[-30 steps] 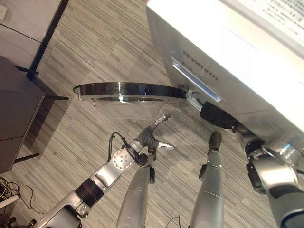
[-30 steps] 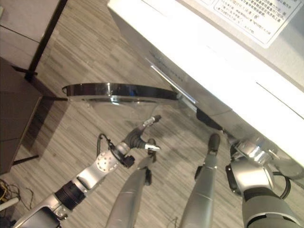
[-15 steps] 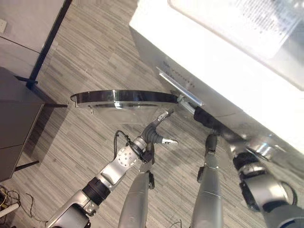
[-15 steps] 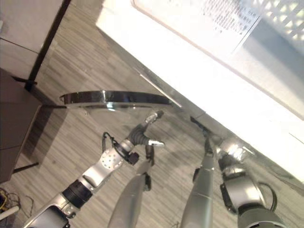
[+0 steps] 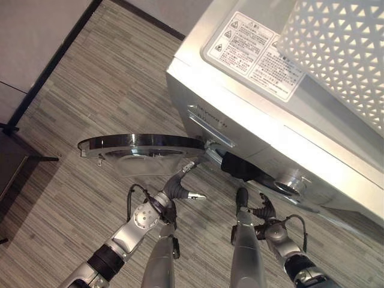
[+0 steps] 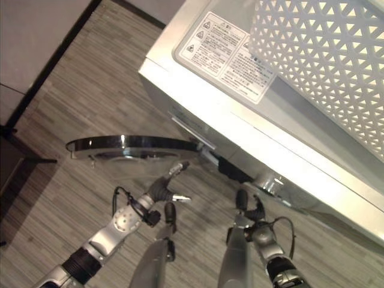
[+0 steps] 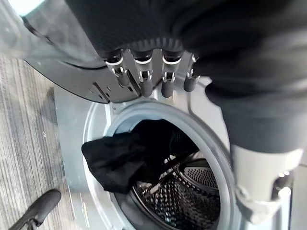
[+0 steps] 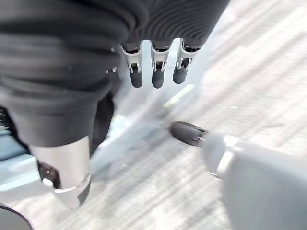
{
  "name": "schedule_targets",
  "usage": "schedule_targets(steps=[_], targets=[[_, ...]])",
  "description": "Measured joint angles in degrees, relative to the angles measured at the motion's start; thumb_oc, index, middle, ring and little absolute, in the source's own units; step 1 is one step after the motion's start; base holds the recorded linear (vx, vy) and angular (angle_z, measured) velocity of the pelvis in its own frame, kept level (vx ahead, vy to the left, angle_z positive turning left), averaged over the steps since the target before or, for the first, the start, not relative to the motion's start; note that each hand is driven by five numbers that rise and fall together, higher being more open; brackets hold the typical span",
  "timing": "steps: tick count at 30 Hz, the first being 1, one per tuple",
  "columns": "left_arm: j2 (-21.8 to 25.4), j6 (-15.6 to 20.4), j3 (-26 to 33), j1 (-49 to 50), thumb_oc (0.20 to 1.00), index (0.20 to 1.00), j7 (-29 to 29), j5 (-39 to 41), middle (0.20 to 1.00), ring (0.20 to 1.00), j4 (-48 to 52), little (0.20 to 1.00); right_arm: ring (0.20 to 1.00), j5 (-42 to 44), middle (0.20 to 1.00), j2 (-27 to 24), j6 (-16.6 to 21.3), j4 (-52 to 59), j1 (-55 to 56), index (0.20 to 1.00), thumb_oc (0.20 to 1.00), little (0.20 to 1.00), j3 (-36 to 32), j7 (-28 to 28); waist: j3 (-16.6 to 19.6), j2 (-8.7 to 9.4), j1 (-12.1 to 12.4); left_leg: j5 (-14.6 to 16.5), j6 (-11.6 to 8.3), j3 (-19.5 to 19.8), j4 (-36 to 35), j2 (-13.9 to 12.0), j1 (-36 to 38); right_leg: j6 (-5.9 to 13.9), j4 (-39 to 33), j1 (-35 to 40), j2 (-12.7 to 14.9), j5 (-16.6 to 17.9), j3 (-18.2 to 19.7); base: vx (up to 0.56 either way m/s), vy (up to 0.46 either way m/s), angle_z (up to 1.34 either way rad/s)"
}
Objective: Grab the laundry basket,head to the washer,open it,put in the laundry and shut it.
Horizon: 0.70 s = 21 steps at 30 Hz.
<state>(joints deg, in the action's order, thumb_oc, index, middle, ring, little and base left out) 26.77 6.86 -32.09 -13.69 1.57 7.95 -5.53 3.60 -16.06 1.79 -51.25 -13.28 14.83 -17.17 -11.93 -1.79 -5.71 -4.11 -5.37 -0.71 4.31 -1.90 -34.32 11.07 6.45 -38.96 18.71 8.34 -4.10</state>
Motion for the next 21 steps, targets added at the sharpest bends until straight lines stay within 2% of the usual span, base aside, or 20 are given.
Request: schedule_targets(steps=[6,7,10,12,15,21], targets=[[0.0,0.0,-0.1,-0.2,1.000,1.000,0.6,-1.4,1.000,1.000,0.0,1.000,1.000,0.1,1.000,2.4,-0.4,-6.5,-3.8,1.000,1.000,1.000,0.1,0.0,-0.1,0.06,0.3,0.2,0.08,0.2,1.0,0.1,-2.3,0.17,-1.4,-0.9,0.1,0.9,-0.7,-0.03,0.011,0.03],[-0.1,0.0,-0.2,-0.5,1.000,1.000,0.8,-1.3,1.000,1.000,0.0,1.000,1.000,0.2,1.000,3.5,-0.5,-9.9,-7.2,1.000,1.000,1.000,0.2,-0.3,-0.7,-0.30,0.4,0.2,0.13,0.3,1.5,0.3,-3.5,0.21,-2.1,-1.4,0.3,1.4,-0.7,-0.02,0.030,0.04],[-0.2,0.0,-0.2,-1.0,1.000,1.000,1.4,-1.3,1.000,1.000,-0.1,1.000,1.000,0.4,1.000,3.8,-0.4,-10.7,-11.3,1.000,1.000,1.000,0.2,-0.3,-2.3,-0.75,0.8,0.2,0.15,0.2,1.6,0.7,-4.3,0.37,-2.7,-1.9,0.6,2.0,-0.7,0.00,0.010,0.01],[-0.3,0.1,-0.4,-2.2,1.000,1.000,1.9,-1.3,1.000,1.000,0.0,1.000,1.000,1.3,1.000,2.5,-0.4,-10.8,-16.2,1.000,1.000,1.000,-0.1,-1.7,-4.2,-2.66,2.1,0.2,0.19,0.4,1.7,1.2,-4.8,0.58,-2.7,-2.1,1.2,2.0,-0.9,-0.01,0.032,0.11],[-0.3,0.1,-0.6,-3.2,1.000,1.000,2.0,-1.3,1.000,1.000,0.0,1.000,1.000,1.7,1.000,0.9,-0.4,-10.4,-20.9,1.000,1.000,1.000,-1.6,-2.8,-5.9,-3.93,3.1,0.1,0.26,0.4,1.7,1.7,-5.0,0.96,-2.6,-2.2,1.7,2.0,-0.9,0.00,0.031,0.06],[-0.8,0.1,-0.9,-5.2,1.000,1.000,2.1,-1.2,1.000,1.000,0.0,1.000,1.000,2.5,1.000,-2.0,-0.4,-9.6,-26.3,1.000,1.000,1.000,-3.5,-5.3,-7.1,-4.41,3.6,0.1,0.33,0.4,1.8,2.9,-5.8,1.65,-1.6,-3.2,3.1,1.5,-1.2,0.00,0.023,0.08]])
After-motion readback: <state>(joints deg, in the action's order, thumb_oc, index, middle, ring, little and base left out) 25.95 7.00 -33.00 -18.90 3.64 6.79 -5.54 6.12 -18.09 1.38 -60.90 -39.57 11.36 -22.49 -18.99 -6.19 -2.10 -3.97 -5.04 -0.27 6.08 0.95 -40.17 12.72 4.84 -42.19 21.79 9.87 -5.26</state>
